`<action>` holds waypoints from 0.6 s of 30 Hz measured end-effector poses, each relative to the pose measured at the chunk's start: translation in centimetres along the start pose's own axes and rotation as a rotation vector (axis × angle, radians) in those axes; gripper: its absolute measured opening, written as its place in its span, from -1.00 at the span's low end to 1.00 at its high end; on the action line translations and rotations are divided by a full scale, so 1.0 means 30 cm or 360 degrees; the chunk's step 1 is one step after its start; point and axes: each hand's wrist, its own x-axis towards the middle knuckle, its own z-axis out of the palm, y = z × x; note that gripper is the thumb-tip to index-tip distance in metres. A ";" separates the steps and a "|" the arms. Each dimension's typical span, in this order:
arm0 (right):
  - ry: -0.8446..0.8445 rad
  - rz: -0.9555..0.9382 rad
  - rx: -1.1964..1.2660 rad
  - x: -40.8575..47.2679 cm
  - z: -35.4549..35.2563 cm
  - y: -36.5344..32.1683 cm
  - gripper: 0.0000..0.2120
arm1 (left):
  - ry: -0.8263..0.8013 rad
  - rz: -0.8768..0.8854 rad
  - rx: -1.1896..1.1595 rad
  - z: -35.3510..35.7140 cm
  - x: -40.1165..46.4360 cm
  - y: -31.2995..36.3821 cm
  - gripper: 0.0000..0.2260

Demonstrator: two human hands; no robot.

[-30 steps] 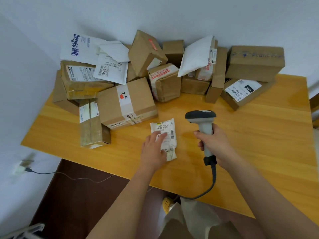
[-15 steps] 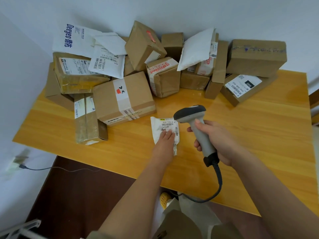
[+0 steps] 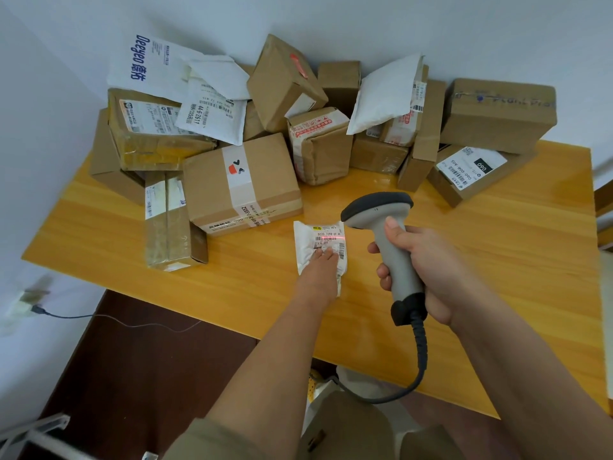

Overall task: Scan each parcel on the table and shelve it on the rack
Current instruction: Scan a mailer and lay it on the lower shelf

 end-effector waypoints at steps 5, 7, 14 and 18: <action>-0.0008 -0.0012 0.0051 -0.017 0.006 -0.010 -0.72 | 0.0014 0.0005 -0.0019 -0.004 -0.005 0.001 -0.45; -0.0011 0.0000 0.0070 -0.023 0.008 -0.015 -0.70 | 0.0013 0.0014 -0.0040 -0.004 -0.007 -0.001 -0.45; -0.0019 0.0030 0.0116 -0.047 0.015 -0.022 -0.69 | 0.0056 0.0004 -0.0185 -0.016 -0.029 -0.008 -0.46; -0.0025 0.0016 0.0108 -0.057 0.013 -0.018 -0.67 | 0.0185 -0.0091 -0.0227 -0.007 -0.059 -0.028 -0.49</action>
